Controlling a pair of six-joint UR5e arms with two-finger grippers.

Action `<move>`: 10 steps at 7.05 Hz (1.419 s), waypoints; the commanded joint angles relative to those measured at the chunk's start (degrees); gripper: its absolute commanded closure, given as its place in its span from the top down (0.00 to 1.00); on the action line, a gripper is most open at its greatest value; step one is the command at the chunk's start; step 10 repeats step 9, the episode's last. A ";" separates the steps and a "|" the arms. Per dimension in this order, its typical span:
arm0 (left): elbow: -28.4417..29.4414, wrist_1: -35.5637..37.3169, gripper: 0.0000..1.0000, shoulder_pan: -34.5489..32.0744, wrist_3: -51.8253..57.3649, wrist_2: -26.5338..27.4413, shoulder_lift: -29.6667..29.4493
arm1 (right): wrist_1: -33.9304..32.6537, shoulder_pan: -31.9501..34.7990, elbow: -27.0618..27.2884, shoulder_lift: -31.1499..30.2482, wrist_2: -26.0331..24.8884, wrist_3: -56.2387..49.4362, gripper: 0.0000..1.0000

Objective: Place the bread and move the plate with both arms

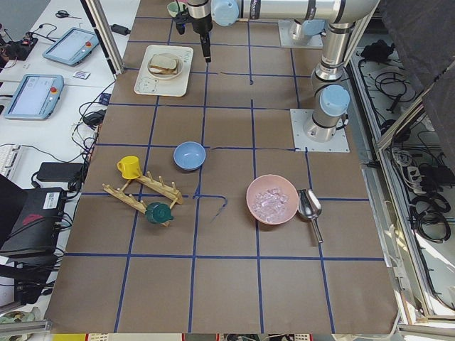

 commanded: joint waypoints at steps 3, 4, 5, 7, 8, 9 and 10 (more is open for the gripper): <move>-10.28 6.31 1.00 0.54 0.85 0.07 7.40 | -0.86 0.00 0.10 0.12 -0.21 -0.38 1.00; -10.28 6.31 1.00 0.54 1.72 0.07 7.67 | -0.86 0.00 0.10 0.12 -0.47 -0.47 1.00; -10.37 6.05 1.00 0.62 2.95 0.07 7.93 | -0.86 -0.26 0.10 0.12 -0.65 -0.55 1.00; -11.16 5.96 1.00 0.71 3.40 0.16 9.15 | -0.86 -0.18 0.10 0.12 -0.21 -0.47 1.00; -11.33 5.87 1.00 0.80 3.57 0.24 9.42 | -0.77 -0.26 0.10 0.12 -0.64 -0.55 1.00; -11.33 5.79 1.00 0.80 3.57 0.25 9.60 | -0.86 -0.26 0.10 0.12 -0.47 -0.47 1.00; -11.33 5.79 1.00 0.80 3.57 0.25 9.60 | -0.86 -0.26 0.10 0.12 -0.47 -0.47 1.00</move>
